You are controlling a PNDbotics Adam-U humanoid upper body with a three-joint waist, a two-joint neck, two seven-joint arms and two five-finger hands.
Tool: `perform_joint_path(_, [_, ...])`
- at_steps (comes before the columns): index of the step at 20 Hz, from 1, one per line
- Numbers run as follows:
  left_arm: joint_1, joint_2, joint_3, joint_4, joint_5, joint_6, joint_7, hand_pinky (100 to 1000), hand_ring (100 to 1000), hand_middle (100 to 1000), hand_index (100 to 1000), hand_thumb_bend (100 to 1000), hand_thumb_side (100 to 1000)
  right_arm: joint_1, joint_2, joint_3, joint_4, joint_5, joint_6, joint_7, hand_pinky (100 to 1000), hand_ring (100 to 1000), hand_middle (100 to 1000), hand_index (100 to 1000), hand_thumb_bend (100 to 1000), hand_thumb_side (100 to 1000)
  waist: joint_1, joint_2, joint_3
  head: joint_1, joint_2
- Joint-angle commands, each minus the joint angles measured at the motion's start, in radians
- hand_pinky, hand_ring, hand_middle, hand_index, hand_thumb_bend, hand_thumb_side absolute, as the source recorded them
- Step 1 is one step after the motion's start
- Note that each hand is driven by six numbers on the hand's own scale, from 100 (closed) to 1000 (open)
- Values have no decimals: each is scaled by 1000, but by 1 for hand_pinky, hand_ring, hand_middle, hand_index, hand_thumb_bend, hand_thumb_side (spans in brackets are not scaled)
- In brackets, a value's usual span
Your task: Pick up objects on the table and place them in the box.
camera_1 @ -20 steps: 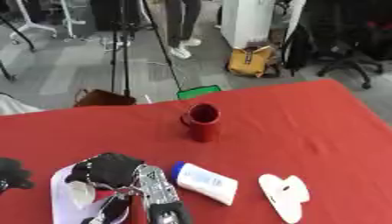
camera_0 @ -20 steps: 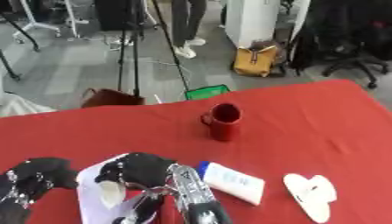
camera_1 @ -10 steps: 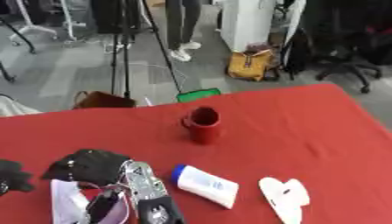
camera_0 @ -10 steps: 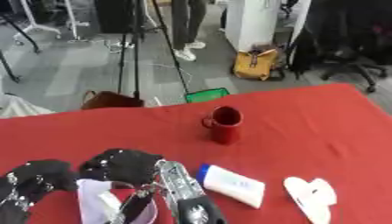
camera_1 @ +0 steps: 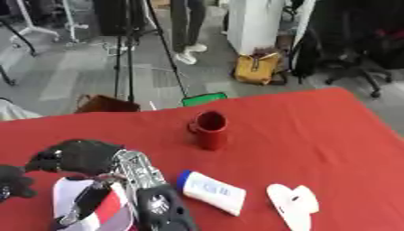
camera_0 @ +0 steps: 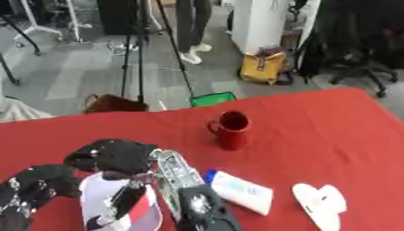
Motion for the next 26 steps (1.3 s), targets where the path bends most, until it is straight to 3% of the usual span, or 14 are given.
perform_joint_path(1, [-1, 8, 8, -21, -6, 1, 4, 688, 741, 736, 816, 435, 974, -32, -60, -26, -78, -190, -14, 12, 717, 785, 752, 931, 520, 492, 5, -20, -12, 16, -5])
perform_joint_path(4, [3, 10, 12, -21, -11, 1, 8, 688, 741, 736, 816, 435, 976, -38, -130, -29, -86, -425, 21, 51, 660, 746, 699, 928, 493, 476, 5, -20, -31, 34, 2])
perform_joint_path(8, [11, 15, 17, -21, -21, 1, 13, 688, 742, 736, 816, 432, 978, -41, -249, -19, -124, -762, 131, 187, 613, 710, 669, 923, 448, 470, 4, -22, -67, 54, 12])
perform_joint_path(11, [16, 18, 20, -21, -25, 2, 16, 687, 745, 736, 816, 432, 980, -31, -329, -36, -176, -908, 213, 283, 609, 707, 654, 923, 414, 468, 3, -25, -85, 66, 20])
perform_joint_path(14, [22, 20, 24, -21, -30, 3, 20, 687, 751, 737, 816, 432, 981, 5, -419, -48, -216, -1056, 252, 344, 602, 702, 646, 924, 391, 474, 2, -27, -109, 80, 30])
perform_joint_path(20, [32, 26, 30, -21, -43, 1, 26, 687, 752, 737, 815, 428, 985, 65, -533, -76, -264, -1231, 282, 464, 592, 696, 629, 909, 351, 483, 0, -26, -135, 94, 38])
perform_joint_path(26, [40, 28, 33, -21, -52, 3, 30, 687, 755, 739, 815, 423, 991, 150, -623, -145, -301, -1323, 342, 493, 571, 681, 614, 911, 326, 490, -1, -26, -153, 109, 45])
